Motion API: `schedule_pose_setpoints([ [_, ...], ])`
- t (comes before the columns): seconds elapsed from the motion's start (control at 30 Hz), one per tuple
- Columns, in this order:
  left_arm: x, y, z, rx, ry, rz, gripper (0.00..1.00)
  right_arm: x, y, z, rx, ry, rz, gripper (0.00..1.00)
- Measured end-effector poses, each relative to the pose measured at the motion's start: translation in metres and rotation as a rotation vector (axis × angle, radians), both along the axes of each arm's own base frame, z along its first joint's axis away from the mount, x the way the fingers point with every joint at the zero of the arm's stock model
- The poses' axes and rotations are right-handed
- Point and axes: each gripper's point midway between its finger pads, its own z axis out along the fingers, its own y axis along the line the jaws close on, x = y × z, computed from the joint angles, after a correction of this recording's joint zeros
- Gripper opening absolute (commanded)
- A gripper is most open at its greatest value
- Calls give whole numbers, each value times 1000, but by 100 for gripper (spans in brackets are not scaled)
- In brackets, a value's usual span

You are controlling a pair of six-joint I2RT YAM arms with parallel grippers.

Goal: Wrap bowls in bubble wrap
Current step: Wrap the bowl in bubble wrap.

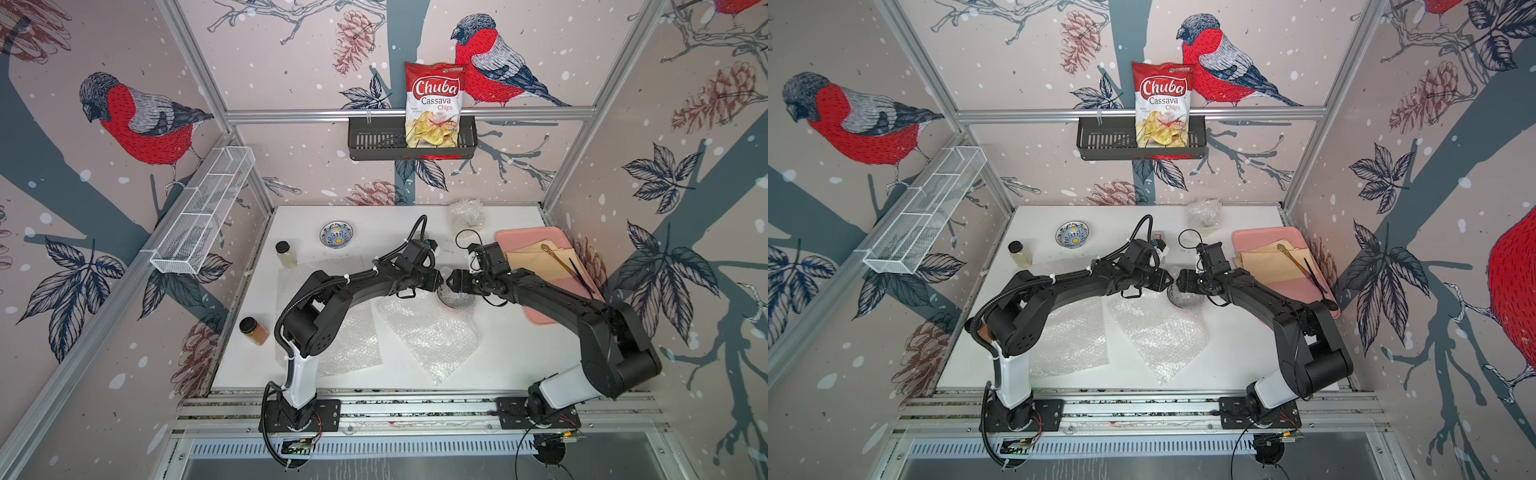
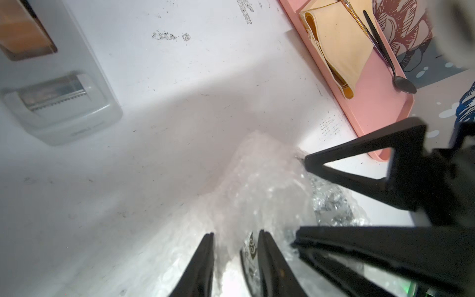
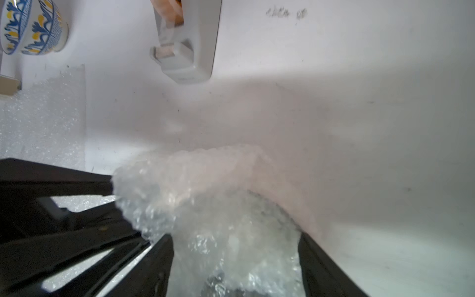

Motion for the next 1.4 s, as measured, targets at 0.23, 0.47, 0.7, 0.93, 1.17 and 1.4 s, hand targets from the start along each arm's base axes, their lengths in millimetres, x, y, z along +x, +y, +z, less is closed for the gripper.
schedule_pose_setpoints([
  [0.23,-2,2,-4,5,7,1,34,3,-8,20,-10,-43,-11,67],
  [0.47,-7,1,-1,3,5,-6,34,11,-33,30,23,-42,-70,76],
  [0.7,-11,-2,-1,4,4,-16,34,27,-16,57,109,-78,-21,60],
  [0.93,-12,-2,-1,13,-7,-10,34,26,22,46,118,-34,97,43],
  [1.17,-13,0,-2,19,-6,-7,34,4,28,25,63,34,142,17],
  [1.4,-15,1,0,15,-11,-7,35,-19,14,-13,-9,130,125,13],
])
